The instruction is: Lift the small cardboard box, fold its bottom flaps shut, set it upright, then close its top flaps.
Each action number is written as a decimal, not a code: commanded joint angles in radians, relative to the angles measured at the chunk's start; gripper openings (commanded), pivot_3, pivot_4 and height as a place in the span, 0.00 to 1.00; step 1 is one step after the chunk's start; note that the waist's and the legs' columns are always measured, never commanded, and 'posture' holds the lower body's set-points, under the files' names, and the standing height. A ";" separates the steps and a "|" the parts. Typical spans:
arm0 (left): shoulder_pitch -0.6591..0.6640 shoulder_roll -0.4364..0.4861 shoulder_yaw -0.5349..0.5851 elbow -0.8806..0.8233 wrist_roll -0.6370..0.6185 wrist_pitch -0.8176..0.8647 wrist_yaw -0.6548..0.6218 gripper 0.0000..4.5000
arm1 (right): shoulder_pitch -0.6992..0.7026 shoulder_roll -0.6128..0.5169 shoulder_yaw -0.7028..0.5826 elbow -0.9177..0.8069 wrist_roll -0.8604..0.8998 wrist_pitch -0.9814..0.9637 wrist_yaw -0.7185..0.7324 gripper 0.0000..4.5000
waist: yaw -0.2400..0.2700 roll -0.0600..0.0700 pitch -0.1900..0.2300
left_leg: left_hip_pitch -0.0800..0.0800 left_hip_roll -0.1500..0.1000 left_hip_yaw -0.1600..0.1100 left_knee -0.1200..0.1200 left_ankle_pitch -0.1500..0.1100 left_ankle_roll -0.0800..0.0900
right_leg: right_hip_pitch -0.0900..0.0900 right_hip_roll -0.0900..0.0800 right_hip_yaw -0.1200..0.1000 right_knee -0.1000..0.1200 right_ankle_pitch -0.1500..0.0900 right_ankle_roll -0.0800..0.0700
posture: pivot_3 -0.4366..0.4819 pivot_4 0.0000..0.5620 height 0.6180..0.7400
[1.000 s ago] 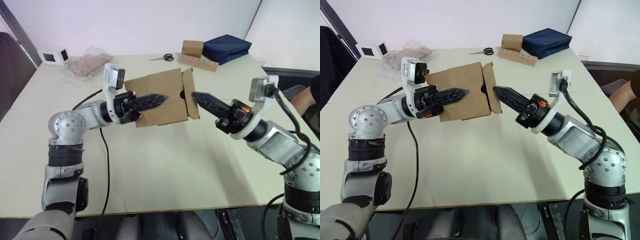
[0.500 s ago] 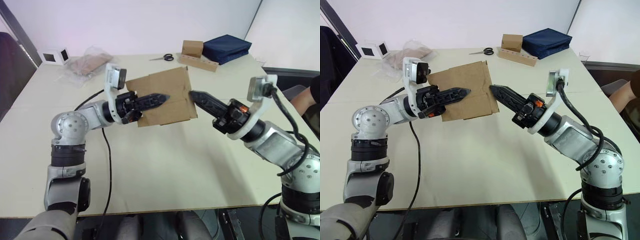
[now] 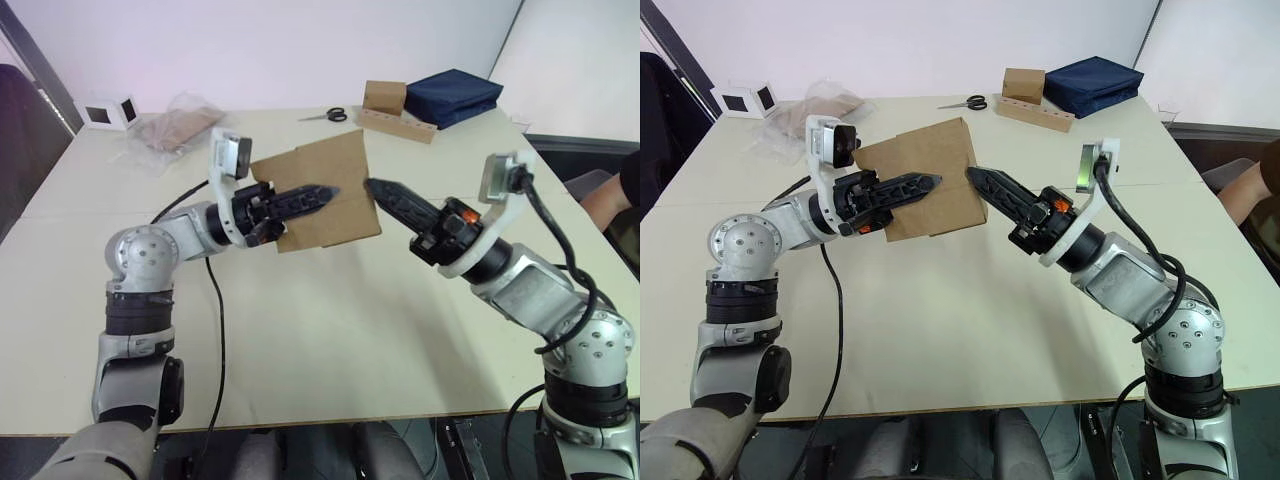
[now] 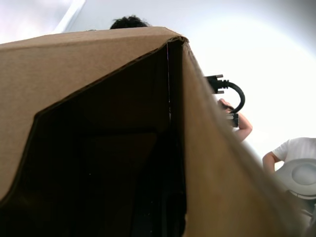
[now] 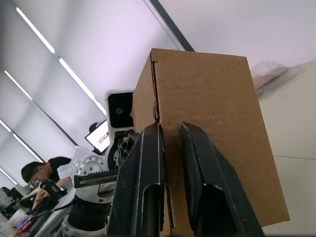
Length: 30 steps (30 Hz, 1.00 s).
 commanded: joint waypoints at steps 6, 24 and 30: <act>-0.010 -0.014 -0.029 -0.024 -0.002 -0.017 -0.019 0.00 | -0.030 -0.039 0.050 -0.086 -0.033 0.040 0.072 0.13 | 0.000 0.000 0.000 | 0.000 0.000 0.000 0.000 0.000 0.000 | 0.000 0.000 0.000 0.000 0.000 0.000 | 0.48 0.27 1.00; -0.018 0.022 -0.011 -0.020 -0.004 -0.012 -0.032 0.00 | -0.005 -0.092 -0.106 0.026 0.048 0.021 0.130 0.13 | 0.000 0.000 0.000 | 0.000 0.000 0.000 0.000 0.000 0.000 | 0.000 0.000 0.000 0.000 0.000 0.000 | 0.48 0.27 1.00; -0.018 0.019 -0.001 -0.022 -0.013 -0.012 -0.020 0.00 | 0.026 -0.079 -0.113 0.044 0.041 0.015 0.117 0.13 | 0.000 0.000 0.000 | 0.000 0.000 0.000 0.000 0.000 0.000 | 0.000 0.000 0.000 0.000 0.000 0.000 | 0.48 0.27 1.00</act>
